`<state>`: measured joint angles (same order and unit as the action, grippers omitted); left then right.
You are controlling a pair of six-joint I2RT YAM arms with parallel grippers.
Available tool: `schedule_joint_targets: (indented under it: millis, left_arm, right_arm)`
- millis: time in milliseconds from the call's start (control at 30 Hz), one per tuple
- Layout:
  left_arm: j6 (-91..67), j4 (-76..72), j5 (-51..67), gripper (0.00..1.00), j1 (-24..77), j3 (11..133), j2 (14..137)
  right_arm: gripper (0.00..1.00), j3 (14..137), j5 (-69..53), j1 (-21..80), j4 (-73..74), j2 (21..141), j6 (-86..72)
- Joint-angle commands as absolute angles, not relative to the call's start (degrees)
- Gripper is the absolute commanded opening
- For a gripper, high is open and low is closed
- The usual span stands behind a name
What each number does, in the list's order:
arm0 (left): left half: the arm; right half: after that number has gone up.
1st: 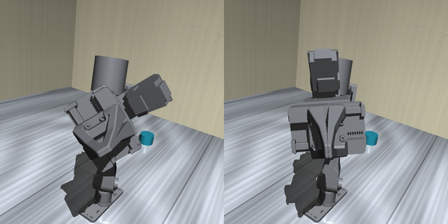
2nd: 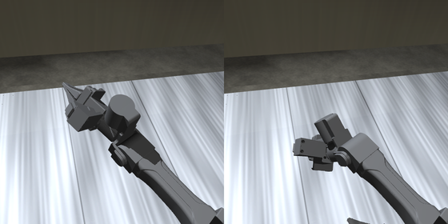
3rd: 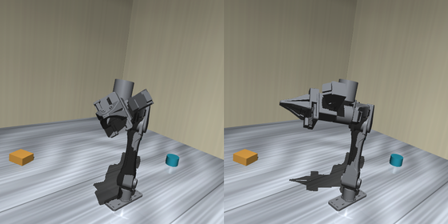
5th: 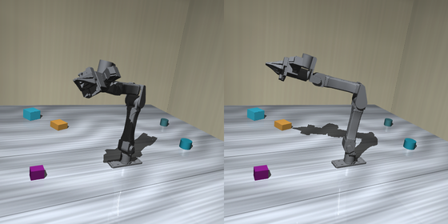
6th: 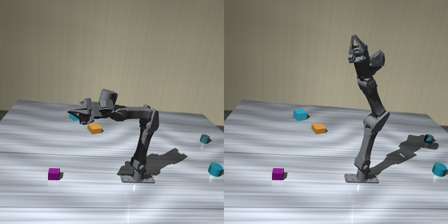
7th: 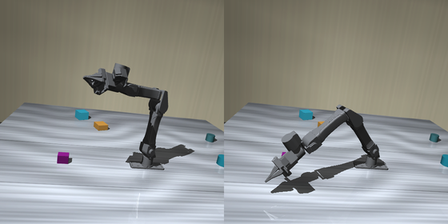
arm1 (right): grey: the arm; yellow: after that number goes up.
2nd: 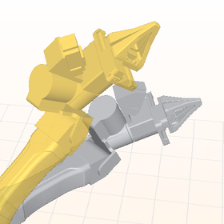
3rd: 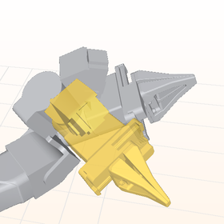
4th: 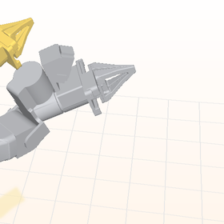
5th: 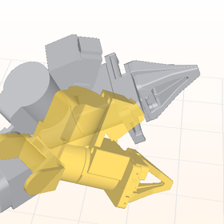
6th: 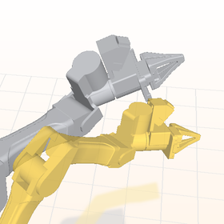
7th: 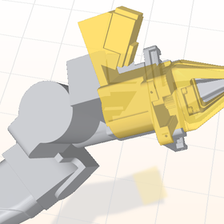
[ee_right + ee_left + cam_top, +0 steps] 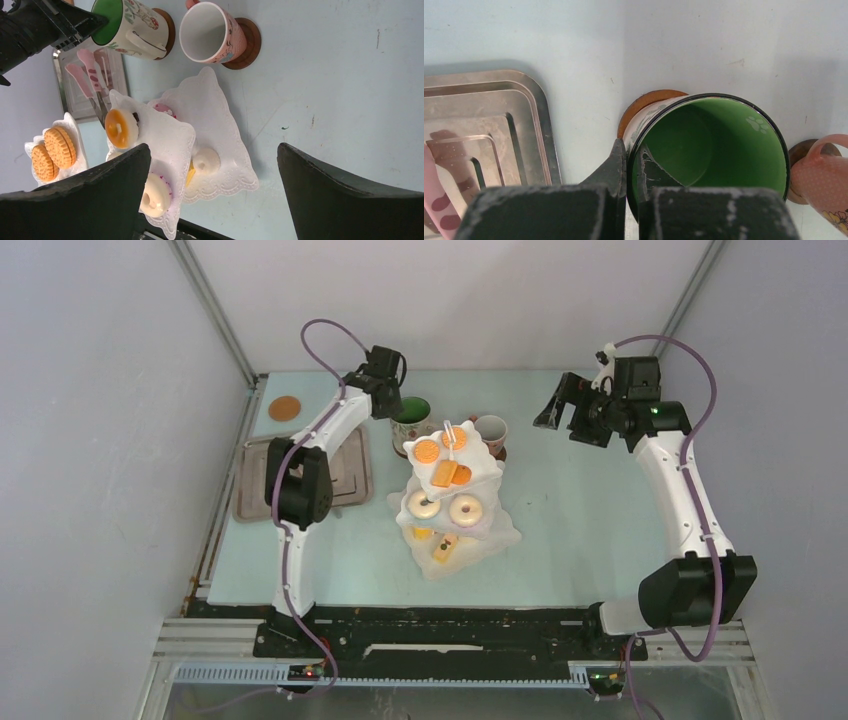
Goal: Serve the afternoon tea
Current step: Place the cup on the coaster, then move the coaster to the center of the board.
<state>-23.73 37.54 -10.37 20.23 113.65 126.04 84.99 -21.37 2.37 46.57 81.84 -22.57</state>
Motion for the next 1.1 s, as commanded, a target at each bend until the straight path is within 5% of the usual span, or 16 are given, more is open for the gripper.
schedule_joint_targets:
  millis: [0,133,367,933,1067]
  left_arm:
    - [-23.4,31.3,-9.9,0.0,20.3,114.8,124.0]
    - [-22.5,32.5,-10.9,0.03,20.3,114.4,123.5]
    - [-22.9,32.8,-10.6,0.41,20.3,111.9,121.1]
    - [-23.9,35.7,-4.3,0.63,11.1,115.1,112.2]
    - [-26.1,33.3,1.7,0.79,4.1,112.7,111.0]
  right_arm:
    - [1.0,85.1,-22.7,2.0,45.7,81.7,-23.3]
    - [1.0,84.8,-23.3,1.9,45.5,81.8,-23.7]
    - [1.0,84.0,-24.0,1.8,45.0,81.9,-24.3]
    - [1.0,84.3,-24.9,3.4,44.5,83.6,-25.3]
    - [1.0,84.5,-24.7,3.9,44.6,84.0,-25.3]
